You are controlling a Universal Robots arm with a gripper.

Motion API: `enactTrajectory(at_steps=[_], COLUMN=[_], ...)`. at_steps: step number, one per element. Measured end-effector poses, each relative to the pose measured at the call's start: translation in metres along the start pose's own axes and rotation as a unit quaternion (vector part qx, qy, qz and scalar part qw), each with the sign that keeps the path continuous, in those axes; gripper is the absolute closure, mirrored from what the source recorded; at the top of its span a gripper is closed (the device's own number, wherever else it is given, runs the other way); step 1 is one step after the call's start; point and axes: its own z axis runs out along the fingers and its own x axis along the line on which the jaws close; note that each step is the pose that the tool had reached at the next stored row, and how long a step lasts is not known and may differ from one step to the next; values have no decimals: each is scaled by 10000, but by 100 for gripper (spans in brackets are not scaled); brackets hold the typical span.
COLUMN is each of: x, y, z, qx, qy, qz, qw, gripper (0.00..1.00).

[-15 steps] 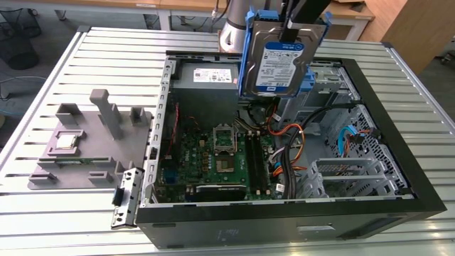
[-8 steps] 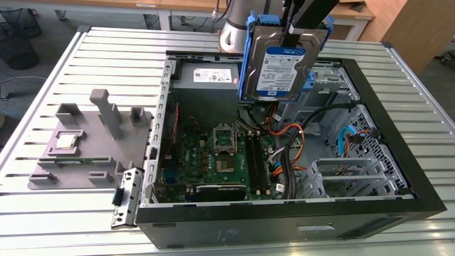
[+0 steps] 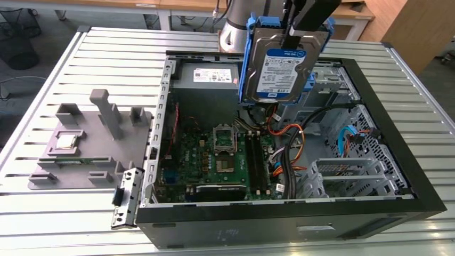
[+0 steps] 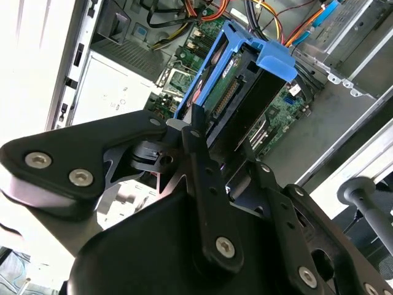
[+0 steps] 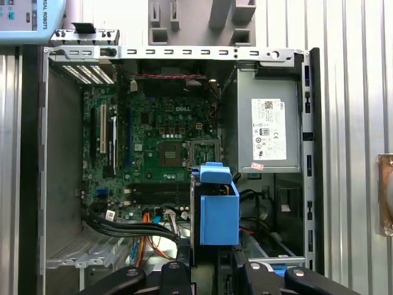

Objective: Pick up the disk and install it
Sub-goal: 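Pick up the disk, then insert the disk into the insertion slot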

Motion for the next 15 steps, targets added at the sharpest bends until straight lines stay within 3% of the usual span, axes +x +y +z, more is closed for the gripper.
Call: enactTrajectory(at_steps=[10, 15], x=[2, 47], y=[1, 0], z=[-33, -35], qx=[0, 0], qy=[0, 0], qz=[0, 0], qw=[10000, 10000], gripper=[65, 65])
